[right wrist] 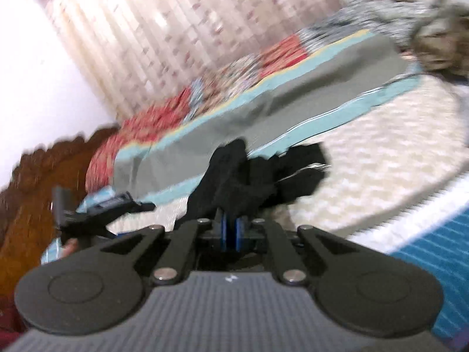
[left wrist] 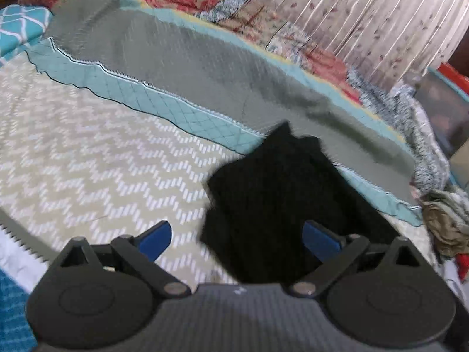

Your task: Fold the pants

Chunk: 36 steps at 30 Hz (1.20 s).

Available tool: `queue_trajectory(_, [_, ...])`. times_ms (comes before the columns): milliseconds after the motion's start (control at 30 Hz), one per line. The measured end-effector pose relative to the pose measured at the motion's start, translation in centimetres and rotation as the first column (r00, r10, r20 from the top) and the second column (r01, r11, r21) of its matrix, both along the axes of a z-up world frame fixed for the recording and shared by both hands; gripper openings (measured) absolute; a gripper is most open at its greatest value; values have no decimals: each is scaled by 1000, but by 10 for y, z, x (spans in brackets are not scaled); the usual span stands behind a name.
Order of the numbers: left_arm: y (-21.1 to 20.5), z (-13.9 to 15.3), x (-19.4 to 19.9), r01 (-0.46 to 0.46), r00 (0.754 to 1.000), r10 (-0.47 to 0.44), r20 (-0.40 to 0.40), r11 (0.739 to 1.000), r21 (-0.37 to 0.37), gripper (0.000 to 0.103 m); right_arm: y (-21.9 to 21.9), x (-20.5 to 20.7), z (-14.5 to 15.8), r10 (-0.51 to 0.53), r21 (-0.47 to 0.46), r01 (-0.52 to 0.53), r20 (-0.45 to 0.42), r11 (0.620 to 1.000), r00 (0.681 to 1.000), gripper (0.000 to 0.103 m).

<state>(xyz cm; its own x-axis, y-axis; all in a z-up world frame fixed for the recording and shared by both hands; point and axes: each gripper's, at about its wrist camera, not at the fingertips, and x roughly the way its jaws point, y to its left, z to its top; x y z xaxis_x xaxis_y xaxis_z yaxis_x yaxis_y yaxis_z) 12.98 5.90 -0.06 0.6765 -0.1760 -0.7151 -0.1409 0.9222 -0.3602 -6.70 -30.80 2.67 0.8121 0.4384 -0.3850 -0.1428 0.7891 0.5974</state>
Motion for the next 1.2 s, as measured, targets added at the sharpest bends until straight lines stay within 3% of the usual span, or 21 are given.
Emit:
queue_trajectory(133, [-23, -26, 42, 28, 996, -25, -81, 999, 35, 101, -34, -15, -2, -113, -39, 112, -21, 993, 993, 9])
queue_trajectory(233, [-61, -53, 69, 153, 976, -143, -167, 987, 50, 101, -38, -10, -15, -159, -28, 158, -71, 987, 985, 9])
queue_trajectory(267, [-73, -61, 73, 183, 968, -168, -186, 981, 70, 78, -39, -8, -21, -167, -19, 166, -86, 986, 982, 9])
queue_trajectory(300, [-82, -66, 76, 204, 963, -177, -203, 972, 120, 48, -35, -7, -24, -169, -14, 168, -90, 986, 982, 9])
queue_trajectory(333, [-86, -65, 75, 211, 965, -179, -192, 964, 160, 41, -32, -3, -25, -165, -13, 164, -88, 986, 982, 9])
queue_trajectory(367, [-83, -58, 73, 219, 966, -193, -170, 964, 149, 19, -31, -2, -24, -156, -14, 155, -82, 988, 984, 9])
queue_trajectory(467, [-36, -13, 53, 191, 979, -190, -78, 982, 7, 14, -19, 0, -26, -97, -24, 96, -45, 995, 994, 9])
queue_trajectory(567, [26, 39, 14, 116, 992, -115, 44, 993, -16, 13, 5, 22, -23, 8, -13, -9, -29, 1000, 1000, 9])
queue_trajectory(667, [106, 72, -42, -39, 993, 37, 112, 999, 14, 13, 44, 49, -25, 144, 23, -144, -8, 989, 990, 10])
queue_trajectory(767, [163, 75, -98, -206, 976, 196, 97, 974, 99, 14, 91, 78, -39, 283, 66, -281, -31, 958, 959, 17])
queue_trajectory(800, [175, 67, -114, -245, 969, 237, 68, 961, 132, 16, 106, 87, -46, 322, 53, -319, -62, 946, 945, 23])
queue_trajectory(833, [181, 56, -127, -263, 965, 261, 35, 949, 171, 17, 116, 94, -51, 332, 29, -331, -87, 943, 939, 37])
queue_trajectory(900, [182, 25, -140, -264, 954, 290, -71, 931, 254, 31, 120, 107, -64, 309, -15, -312, -110, 950, 945, 41])
queue_trajectory(967, [179, -1, -150, -267, 939, 314, -139, 923, 277, 35, 107, 123, -75, 243, -23, -248, -143, 968, 960, 41])
queue_trajectory(1033, [179, -14, -163, -288, 932, 332, -142, 921, 262, 43, 83, 144, -85, 135, -37, -143, -176, 989, 975, 42])
queue_trajectory(1100, [177, -11, -169, -312, 933, 342, -115, 924, 221, 50, 58, 175, -93, 1, -113, -25, -203, 993, 979, 47])
queue_trajectory(1200, [181, -2, -158, -322, 935, 345, -78, 922, 217, 53, 31, 229, -113, -163, -218, 108, -252, 970, 954, 56])
